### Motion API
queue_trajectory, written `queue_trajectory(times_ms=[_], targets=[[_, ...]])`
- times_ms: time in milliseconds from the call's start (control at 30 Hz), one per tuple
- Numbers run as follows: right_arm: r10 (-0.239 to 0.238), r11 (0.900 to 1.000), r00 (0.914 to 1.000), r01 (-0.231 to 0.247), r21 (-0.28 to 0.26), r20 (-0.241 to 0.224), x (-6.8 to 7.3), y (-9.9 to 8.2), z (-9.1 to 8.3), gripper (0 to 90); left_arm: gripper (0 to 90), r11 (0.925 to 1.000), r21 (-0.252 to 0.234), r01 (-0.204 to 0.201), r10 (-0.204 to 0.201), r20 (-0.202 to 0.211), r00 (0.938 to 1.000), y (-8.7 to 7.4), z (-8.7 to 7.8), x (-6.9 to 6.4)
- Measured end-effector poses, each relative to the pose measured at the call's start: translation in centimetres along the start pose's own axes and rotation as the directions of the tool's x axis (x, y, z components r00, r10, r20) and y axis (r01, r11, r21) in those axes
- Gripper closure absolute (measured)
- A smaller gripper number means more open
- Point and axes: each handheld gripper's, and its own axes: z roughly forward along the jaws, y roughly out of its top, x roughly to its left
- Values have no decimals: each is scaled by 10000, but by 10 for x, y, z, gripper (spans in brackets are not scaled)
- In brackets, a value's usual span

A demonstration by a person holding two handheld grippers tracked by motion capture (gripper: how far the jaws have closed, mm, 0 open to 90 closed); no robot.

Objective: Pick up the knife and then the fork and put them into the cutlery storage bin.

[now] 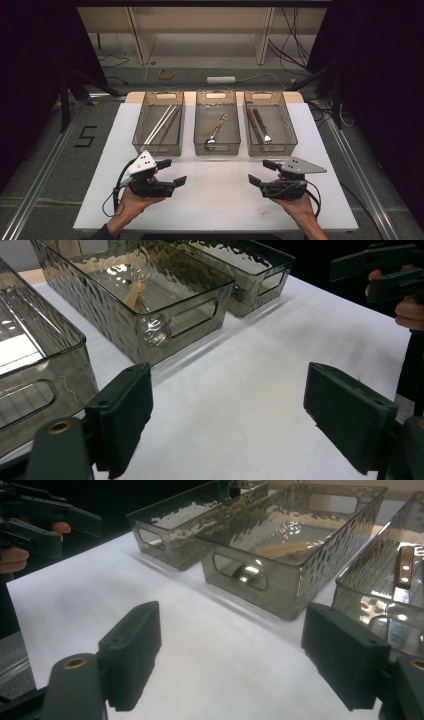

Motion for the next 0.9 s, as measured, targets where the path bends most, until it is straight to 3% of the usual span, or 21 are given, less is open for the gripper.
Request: queue_trajectory(times_ms=[333,900], targets=[[222,9997,9995,-225,114,245,0,-7,-4,189,190,10000,-54,73,-72,65,10000,0,-1,0],[147,9998,9994,-152,161,317,0,-7,-5,189,190,10000,-41,69,-69,81,9999,0,0,0]])
